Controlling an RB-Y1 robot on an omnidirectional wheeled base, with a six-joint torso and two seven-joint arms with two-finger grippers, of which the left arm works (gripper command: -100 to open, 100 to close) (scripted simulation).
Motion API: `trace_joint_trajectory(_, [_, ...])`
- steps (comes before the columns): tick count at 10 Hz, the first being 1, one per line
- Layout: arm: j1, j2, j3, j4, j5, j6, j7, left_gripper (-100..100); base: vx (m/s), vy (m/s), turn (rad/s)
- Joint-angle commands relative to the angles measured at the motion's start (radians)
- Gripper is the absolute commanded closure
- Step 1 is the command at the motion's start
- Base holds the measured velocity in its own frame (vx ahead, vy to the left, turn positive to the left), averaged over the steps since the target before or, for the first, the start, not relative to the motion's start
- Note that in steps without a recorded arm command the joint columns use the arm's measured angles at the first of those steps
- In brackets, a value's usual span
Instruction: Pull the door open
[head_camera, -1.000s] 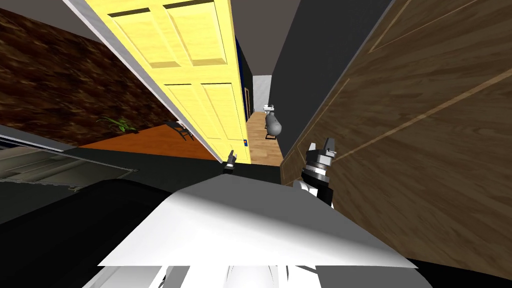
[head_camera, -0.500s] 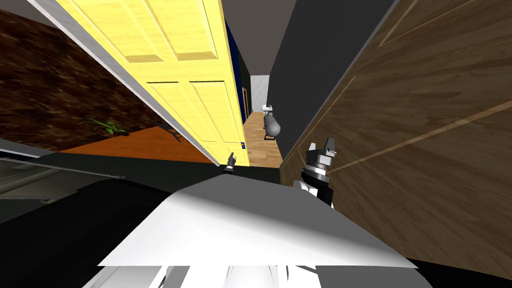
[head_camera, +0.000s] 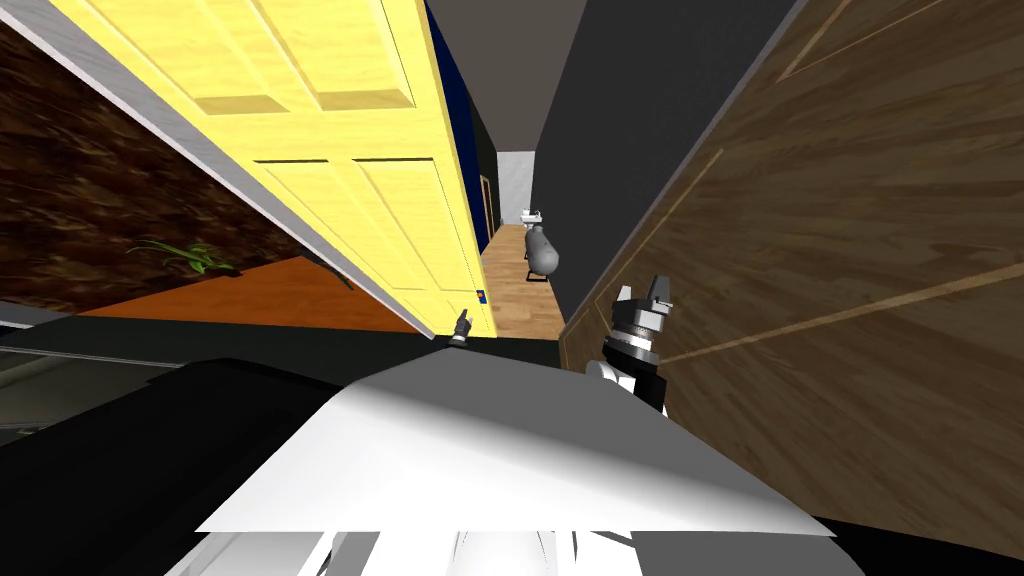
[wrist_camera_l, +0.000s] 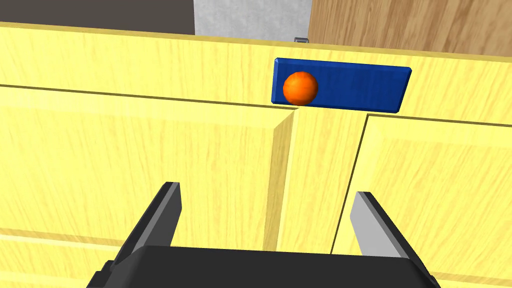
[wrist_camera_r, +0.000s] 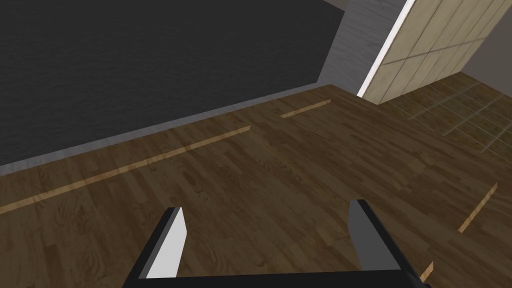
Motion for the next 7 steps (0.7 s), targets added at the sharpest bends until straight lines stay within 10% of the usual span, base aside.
trace_joint_trajectory(1, [-0.004,0.003,0.002,0.035,-0.001,-0.003,0.003,-100,0.17,-0.009,-0.063])
trace_joint_trajectory(7, [-0.026,0.027,0.025,0.109,0.011,-0.024,0.019,-100,0.15,-0.002,-0.063])
